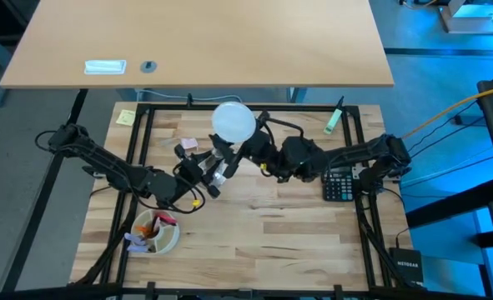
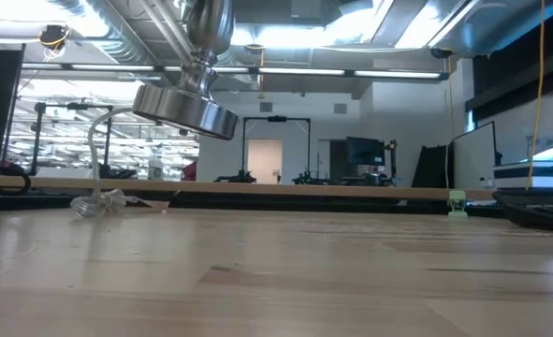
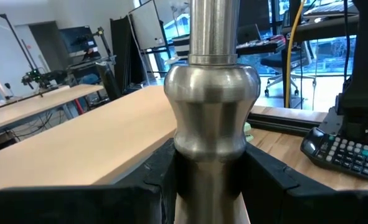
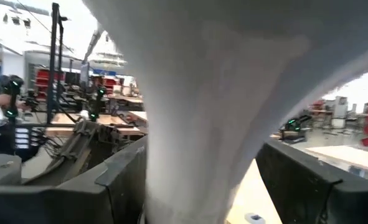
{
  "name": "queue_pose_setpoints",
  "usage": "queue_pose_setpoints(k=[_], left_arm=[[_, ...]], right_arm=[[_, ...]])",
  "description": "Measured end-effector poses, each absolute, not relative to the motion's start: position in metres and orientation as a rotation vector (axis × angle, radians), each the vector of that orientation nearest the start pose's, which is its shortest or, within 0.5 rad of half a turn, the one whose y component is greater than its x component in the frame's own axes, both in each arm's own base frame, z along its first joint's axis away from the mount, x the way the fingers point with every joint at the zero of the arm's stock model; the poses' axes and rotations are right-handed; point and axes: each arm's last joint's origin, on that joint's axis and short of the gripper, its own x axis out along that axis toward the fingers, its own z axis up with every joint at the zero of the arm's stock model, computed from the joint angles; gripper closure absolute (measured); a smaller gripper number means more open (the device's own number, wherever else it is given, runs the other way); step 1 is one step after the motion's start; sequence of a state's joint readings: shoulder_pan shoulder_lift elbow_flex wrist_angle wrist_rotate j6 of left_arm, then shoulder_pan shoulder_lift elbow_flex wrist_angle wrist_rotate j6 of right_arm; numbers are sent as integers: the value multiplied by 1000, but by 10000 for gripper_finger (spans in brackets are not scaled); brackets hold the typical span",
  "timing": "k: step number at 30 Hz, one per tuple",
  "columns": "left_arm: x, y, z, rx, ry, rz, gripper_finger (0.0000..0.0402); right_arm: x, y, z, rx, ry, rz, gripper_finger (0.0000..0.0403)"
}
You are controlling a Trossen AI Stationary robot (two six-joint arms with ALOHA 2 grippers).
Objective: Screw lightbulb
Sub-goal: Remove the white lightbulb from the silver lamp
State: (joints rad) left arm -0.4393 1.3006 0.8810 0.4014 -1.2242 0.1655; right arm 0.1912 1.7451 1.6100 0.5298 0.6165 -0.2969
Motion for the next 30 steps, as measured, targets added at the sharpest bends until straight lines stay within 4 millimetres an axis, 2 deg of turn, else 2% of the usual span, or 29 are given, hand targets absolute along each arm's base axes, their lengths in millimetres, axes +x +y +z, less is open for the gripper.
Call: queue_pose_setpoints(k=[9,18,21,26,30], left_arm=[[261,-93,312,169,76,777,282],[261,-93,312,167,75,778,282],[261,-93,312,168,75,778,282],[260,-96,312,179,78,766,282],[258,-99,311,197,86,753,282]], right_arm=[[389,86,428,-224,-287,-480,123],[388,85,430,-206,-315,-480,125],[388,85,430,-210,-313,-476,150],[389,87,430,-234,-324,-418,244],[390,88,428,-254,-295,-405,252]])
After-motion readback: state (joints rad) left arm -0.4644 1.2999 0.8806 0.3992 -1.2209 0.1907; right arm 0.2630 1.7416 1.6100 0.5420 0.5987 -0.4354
